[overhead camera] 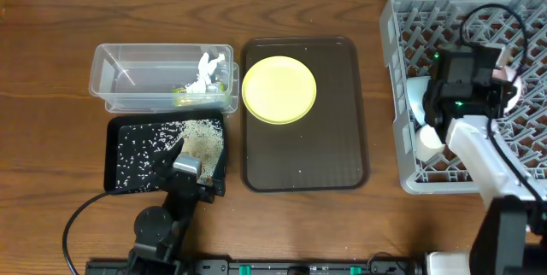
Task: Sort waste into correct bins and load items into the dishwasher rack
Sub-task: 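Carry the white bowl into the grey rack and release it, then reach the right gripper to the yellow plate edge and grasp it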
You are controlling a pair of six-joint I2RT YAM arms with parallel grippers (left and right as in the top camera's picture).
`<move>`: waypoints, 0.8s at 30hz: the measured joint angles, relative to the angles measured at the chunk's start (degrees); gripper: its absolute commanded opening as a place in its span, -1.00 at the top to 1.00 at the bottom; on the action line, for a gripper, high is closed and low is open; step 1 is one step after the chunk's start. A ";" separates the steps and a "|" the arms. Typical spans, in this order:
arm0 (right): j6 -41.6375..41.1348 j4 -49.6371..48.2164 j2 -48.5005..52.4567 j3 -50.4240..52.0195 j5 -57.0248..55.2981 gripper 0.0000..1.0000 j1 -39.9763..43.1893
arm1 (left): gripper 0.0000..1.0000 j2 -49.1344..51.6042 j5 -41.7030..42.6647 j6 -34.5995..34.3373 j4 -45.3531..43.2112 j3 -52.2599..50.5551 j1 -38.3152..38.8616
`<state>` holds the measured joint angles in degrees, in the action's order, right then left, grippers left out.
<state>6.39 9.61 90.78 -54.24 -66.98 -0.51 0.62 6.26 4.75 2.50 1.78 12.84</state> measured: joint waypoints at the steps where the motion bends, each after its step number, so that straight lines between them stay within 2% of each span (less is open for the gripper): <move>1: 0.15 -0.15 0.35 0.00 -0.02 0.97 -0.20 | -0.78 0.00 0.00 0.00 0.00 0.00 0.00; 8: 1.62 0.90 0.87 -0.02 -1.42 0.97 -6.73 | -0.78 0.00 0.00 0.00 0.00 0.00 0.00; 9: 1.70 1.38 0.87 -0.02 -1.42 0.88 -7.32 | -0.78 0.00 0.00 0.00 0.00 0.00 0.00; 11: 1.99 2.23 0.90 -0.02 -1.01 0.45 -8.31 | -0.78 0.00 0.00 -0.02 -0.02 0.00 0.00; 12: 2.12 2.62 0.90 -0.02 -0.20 0.31 -8.79 | -0.78 0.00 0.00 0.00 0.00 0.00 0.00; 15: 2.19 3.48 1.18 0.00 1.18 0.03 -10.43 | -0.78 0.00 0.00 0.00 0.00 0.00 0.00; 19: 2.80 3.91 1.05 0.00 1.68 -0.21 -13.46 | -0.78 0.00 0.00 -0.02 0.00 0.00 0.00; 24: 2.36 7.58 -2.73 -0.28 8.94 -0.22 -17.99 | -0.78 0.00 0.00 0.00 0.00 0.00 0.00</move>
<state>8.75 17.19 88.05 -54.52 -58.04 -18.50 0.62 6.26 4.75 2.50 1.78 12.84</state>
